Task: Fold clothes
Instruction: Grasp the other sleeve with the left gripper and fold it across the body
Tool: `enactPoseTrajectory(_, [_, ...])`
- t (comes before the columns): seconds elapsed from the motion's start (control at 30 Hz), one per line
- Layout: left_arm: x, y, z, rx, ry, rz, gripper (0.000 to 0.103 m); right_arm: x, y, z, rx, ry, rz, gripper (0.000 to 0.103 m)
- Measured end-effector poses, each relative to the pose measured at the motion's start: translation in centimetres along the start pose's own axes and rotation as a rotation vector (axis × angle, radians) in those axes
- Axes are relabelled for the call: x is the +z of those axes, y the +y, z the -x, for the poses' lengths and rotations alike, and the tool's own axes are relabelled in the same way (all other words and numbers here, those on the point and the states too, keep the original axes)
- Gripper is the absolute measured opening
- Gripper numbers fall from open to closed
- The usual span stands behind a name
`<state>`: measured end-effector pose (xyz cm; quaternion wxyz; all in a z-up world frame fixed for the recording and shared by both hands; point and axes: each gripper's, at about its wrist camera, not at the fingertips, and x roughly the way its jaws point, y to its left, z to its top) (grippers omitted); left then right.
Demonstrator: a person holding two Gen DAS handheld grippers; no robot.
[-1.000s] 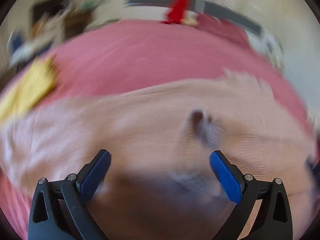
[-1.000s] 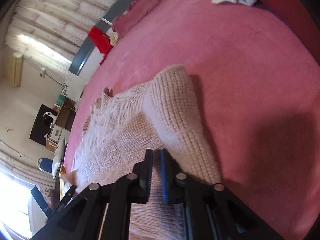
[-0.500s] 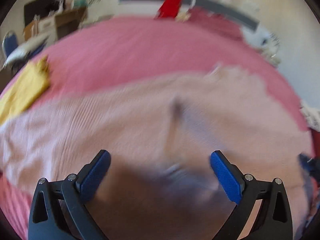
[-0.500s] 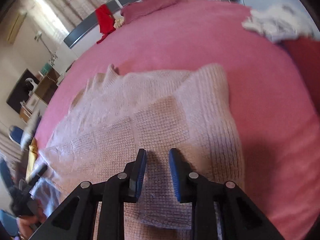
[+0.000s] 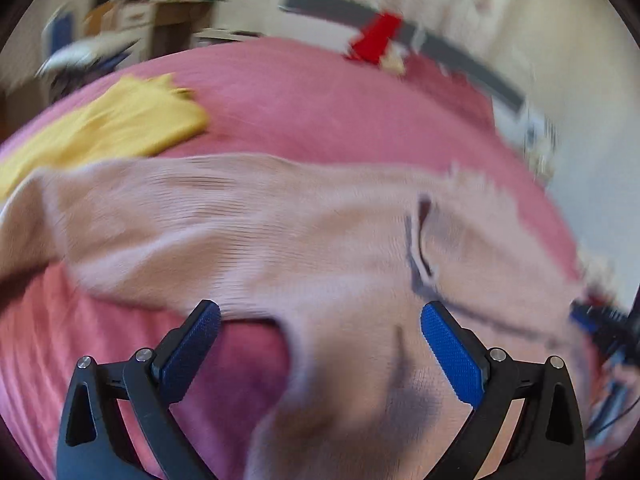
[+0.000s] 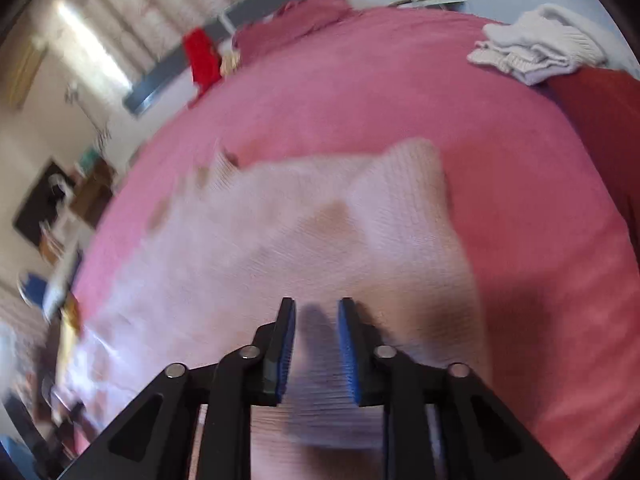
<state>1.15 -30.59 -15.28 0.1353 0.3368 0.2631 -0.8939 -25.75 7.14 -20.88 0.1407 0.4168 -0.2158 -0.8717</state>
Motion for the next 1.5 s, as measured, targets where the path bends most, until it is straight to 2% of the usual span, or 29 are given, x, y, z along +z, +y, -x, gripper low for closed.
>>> enactPoseTrajectory(0.1, [-0.2, 5.2, 2.2, 0.007, -0.055, 0.185, 0.101, -1.3, 6.2, -1.1, 0.085, 0.015, 0.163, 0.026])
enactPoseTrajectory(0.2, [0.0, 10.2, 3.5, 0.084, -0.065, 0.309, 0.101, -3.6, 13.5, -5.1, 0.095, 0.137, 0.379, 0.026])
enactPoseTrajectory(0.3, [0.3, 14.9, 5.3, 0.157, -0.087, 0.418, 0.101, -6.4, 19.0, -9.5, 0.063, 0.224, 0.557, 0.026])
enactPoseTrajectory(0.33, [0.3, 16.2, 5.9, 0.171, -0.101, 0.452, 0.101, -7.5, 20.0, -11.3, 0.029, 0.289, 0.607, 0.032])
enactPoseTrajectory(0.4, [0.3, 18.8, 6.9, 0.187, -0.128, 0.533, 0.101, -8.9, 21.5, -12.6, -0.047, 0.283, 0.702, 0.034])
enactPoseTrajectory(0.47, [0.2, 21.3, 7.3, 0.189, -0.142, 0.621, 0.101, -8.6, 21.9, -12.0, -0.06, 0.299, 0.666, 0.034])
enactPoseTrajectory(0.53, [-0.1, 22.9, 7.2, 0.152, -0.147, 0.703, 0.101, -8.0, 21.5, -10.7, -0.039, 0.305, 0.584, 0.034])
enactPoseTrajectory(0.6, [-0.3, 24.3, 7.0, 0.124, -0.153, 0.789, 0.101, -8.0, 20.3, -8.3, 0.016, 0.272, 0.462, 0.034])
enactPoseTrajectory(0.67, [-0.4, 24.7, 7.2, 0.111, -0.193, 0.832, 0.102, -8.4, 19.3, -6.7, 0.036, 0.257, 0.387, 0.034])
enactPoseTrajectory(0.8, [0.0, 25.0, 6.4, 0.134, -0.186, 0.874, 0.101, -9.6, 16.9, -3.8, 0.06, 0.235, 0.273, 0.034])
enactPoseTrajectory(0.87, [-0.1, 25.2, 6.7, 0.119, -0.234, 0.938, 0.102, -10.5, 15.2, -2.0, 0.082, 0.232, 0.197, 0.034])
enactPoseTrajectory(0.9, [0.1, 24.9, 6.9, 0.112, -0.254, 0.946, 0.101, -10.6, 14.4, -1.7, 0.089, 0.234, 0.158, 0.034])
enactPoseTrajectory(0.93, [0.4, 24.5, 7.3, 0.104, -0.27, 0.942, 0.085, -10.7, 13.7, -1.7, 0.09, 0.238, 0.126, 0.034])
enactPoseTrajectory(0.97, [0.7, 24.2, 7.6, 0.097, -0.286, 0.939, 0.068, -10.8, 13.1, -1.6, 0.09, 0.243, 0.095, 0.034])
enactPoseTrajectory(1.0, [1.0, 23.8, 7.9, 0.09, -0.303, 0.935, 0.024, -11.0, 12.3, -1.2, 0.089, 0.247, 0.069, 0.034])
enactPoseTrajectory(1.03, [1.3, 23.4, 8.2, 0.082, -0.319, 0.932, 0.018, -11.2, 11.6, -1.0, 0.087, 0.251, 0.044, 0.034])
enactPoseTrajectory(1.3, [3.8, 20.3, 10.7, 0.023, -0.449, 0.902, 0.018, -11.0, 7.3, 1.2, 0.132, 0.248, -0.073, 0.034])
enactPoseTrajectory(1.5, [8.5, 1.6, 8.7, -0.167, -0.426, 0.443, 0.018, -10.6, 4.3, 3.5, 0.169, 0.202, -0.144, 0.034])
